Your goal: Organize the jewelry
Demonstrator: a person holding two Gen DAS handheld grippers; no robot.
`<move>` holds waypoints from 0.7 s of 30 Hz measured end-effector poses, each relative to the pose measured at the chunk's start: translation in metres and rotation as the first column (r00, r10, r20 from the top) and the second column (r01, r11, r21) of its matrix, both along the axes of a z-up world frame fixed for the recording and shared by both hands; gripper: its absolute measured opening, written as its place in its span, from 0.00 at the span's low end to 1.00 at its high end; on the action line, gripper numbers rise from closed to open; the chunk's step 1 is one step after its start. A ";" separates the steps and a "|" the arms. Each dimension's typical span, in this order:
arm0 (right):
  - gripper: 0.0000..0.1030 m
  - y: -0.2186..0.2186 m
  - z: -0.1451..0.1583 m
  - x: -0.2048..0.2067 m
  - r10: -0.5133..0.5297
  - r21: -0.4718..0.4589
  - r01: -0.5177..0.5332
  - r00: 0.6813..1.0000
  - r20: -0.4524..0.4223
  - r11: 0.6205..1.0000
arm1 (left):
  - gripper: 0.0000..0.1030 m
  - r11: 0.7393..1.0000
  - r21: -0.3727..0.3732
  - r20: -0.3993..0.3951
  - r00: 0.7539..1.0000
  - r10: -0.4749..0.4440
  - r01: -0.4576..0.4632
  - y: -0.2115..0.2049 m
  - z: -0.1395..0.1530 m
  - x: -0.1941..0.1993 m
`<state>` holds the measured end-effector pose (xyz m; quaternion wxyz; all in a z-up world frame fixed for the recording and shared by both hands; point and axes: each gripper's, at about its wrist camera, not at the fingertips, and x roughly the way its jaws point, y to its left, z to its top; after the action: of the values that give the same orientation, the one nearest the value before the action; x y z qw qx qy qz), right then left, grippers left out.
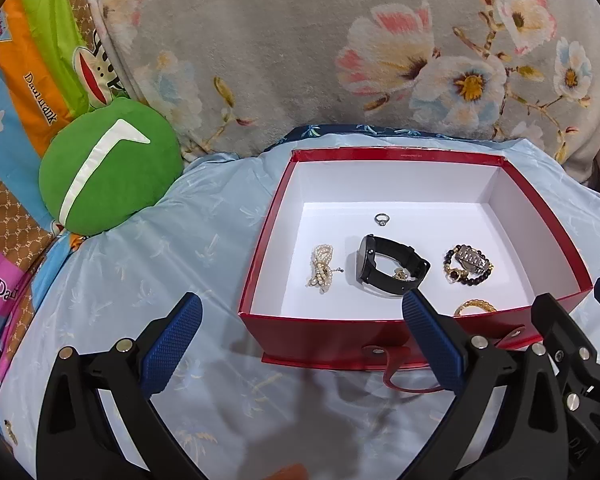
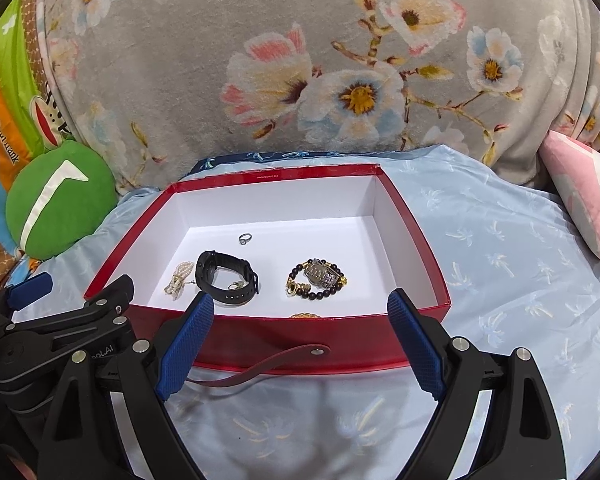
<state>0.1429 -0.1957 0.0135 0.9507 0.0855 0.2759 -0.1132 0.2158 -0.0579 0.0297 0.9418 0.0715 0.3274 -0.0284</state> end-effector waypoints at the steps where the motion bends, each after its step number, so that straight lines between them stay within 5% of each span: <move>1: 0.84 0.000 0.000 0.000 0.000 0.001 0.000 1.000 0.000 1.000 | 0.95 1.000 0.004 -0.002 1.000 -0.001 0.001 -0.001 0.000 0.000; 21: 0.84 -0.003 0.002 -0.001 -0.003 0.009 0.003 1.000 0.000 1.000 | 0.95 1.000 0.019 -0.014 1.000 -0.004 0.004 -0.002 -0.003 0.000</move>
<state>0.1414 -0.1989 0.0160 0.9502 0.0900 0.2761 -0.1134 0.2154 -0.0602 0.0272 0.9387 0.0809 0.3339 -0.0277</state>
